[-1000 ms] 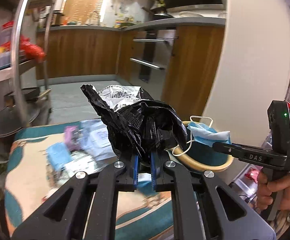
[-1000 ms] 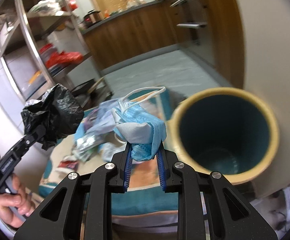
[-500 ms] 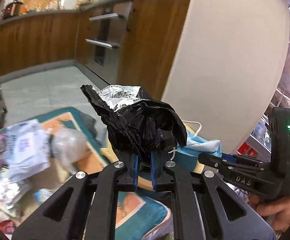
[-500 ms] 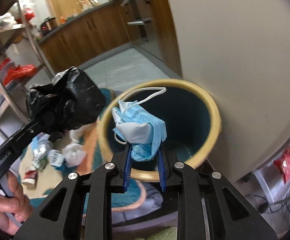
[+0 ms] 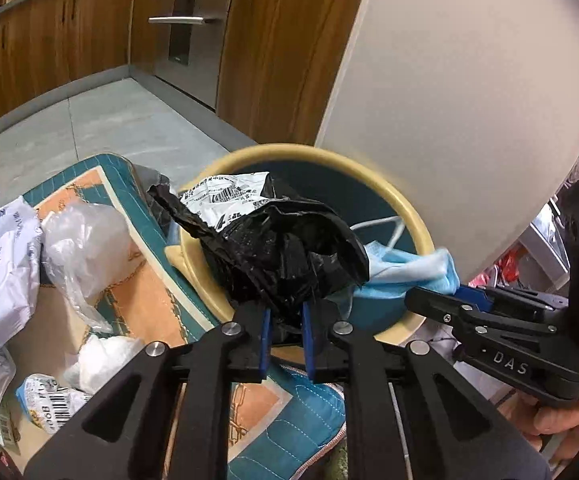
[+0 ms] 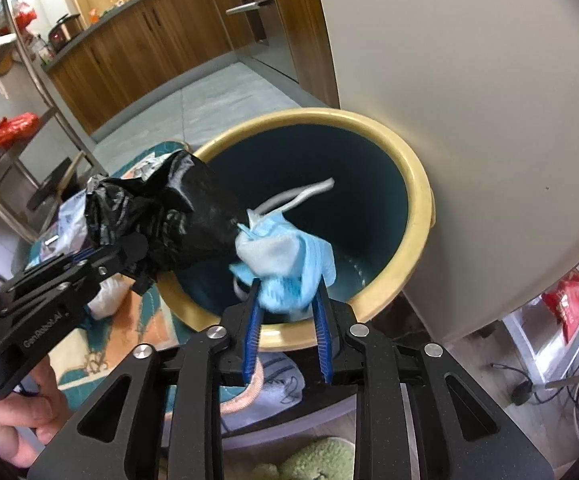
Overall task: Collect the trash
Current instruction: 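Carry the black bag and blue mask over the teal bin with both grippers, then open both grippers to drop the bag and mask into the bin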
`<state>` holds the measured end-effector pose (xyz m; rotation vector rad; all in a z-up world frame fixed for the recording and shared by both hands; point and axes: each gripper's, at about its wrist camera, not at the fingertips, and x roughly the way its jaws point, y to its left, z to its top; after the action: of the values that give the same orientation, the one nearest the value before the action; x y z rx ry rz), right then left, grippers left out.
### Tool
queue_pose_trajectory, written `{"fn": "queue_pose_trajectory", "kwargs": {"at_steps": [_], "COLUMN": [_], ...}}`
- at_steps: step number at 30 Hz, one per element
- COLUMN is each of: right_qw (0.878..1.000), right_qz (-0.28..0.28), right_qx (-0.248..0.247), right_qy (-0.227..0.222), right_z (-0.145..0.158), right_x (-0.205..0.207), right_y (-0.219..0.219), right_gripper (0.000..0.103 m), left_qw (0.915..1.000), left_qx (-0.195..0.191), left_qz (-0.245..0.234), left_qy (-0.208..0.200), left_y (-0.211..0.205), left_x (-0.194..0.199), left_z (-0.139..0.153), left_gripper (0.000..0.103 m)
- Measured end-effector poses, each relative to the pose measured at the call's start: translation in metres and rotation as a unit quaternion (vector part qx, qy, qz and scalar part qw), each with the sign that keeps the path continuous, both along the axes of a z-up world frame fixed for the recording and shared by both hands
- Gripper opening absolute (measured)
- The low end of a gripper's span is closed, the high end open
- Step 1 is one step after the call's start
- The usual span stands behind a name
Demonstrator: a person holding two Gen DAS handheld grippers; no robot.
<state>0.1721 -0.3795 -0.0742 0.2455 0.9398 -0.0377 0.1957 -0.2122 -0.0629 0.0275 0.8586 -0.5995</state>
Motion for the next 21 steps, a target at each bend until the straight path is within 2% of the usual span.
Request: {"fn": "queue_pose_trajectory", "kwargs": {"at_steps": [3, 6, 9, 11, 13, 21], "right_qw": [1.0, 1.0, 0.999, 0.999, 0.999, 0.998], "right_qz": [-0.008, -0.02, -0.032, -0.037, -0.042, -0.051], "right_qx": [-0.002, 0.006, 0.015, 0.019, 0.023, 0.034], "right_qy": [0.004, 0.001, -0.006, -0.01, -0.017, -0.034], "right_z": [-0.001, 0.001, 0.003, 0.004, 0.006, 0.012], "right_x": [-0.002, -0.004, -0.006, -0.006, -0.007, -0.008], "right_y": [-0.002, -0.003, -0.007, -0.009, -0.011, -0.014], "right_gripper": [0.03, 0.037, 0.04, 0.041, 0.041, 0.044], "left_qw": [0.9999, 0.9999, 0.9999, 0.9999, 0.9997, 0.9988], "left_qx": [0.006, 0.008, 0.001, -0.002, -0.004, -0.026], "left_qz": [-0.013, -0.015, -0.011, -0.007, -0.005, 0.013], "left_qy": [-0.001, -0.001, -0.003, -0.011, -0.022, -0.039], "left_y": [-0.006, -0.009, -0.007, -0.005, -0.002, 0.019], "left_x": [0.003, 0.005, 0.006, 0.004, 0.003, -0.005], "left_z": [-0.003, -0.002, 0.001, 0.005, 0.01, 0.031], "left_gripper": [0.012, 0.018, 0.035, 0.051, 0.059, 0.067]}}
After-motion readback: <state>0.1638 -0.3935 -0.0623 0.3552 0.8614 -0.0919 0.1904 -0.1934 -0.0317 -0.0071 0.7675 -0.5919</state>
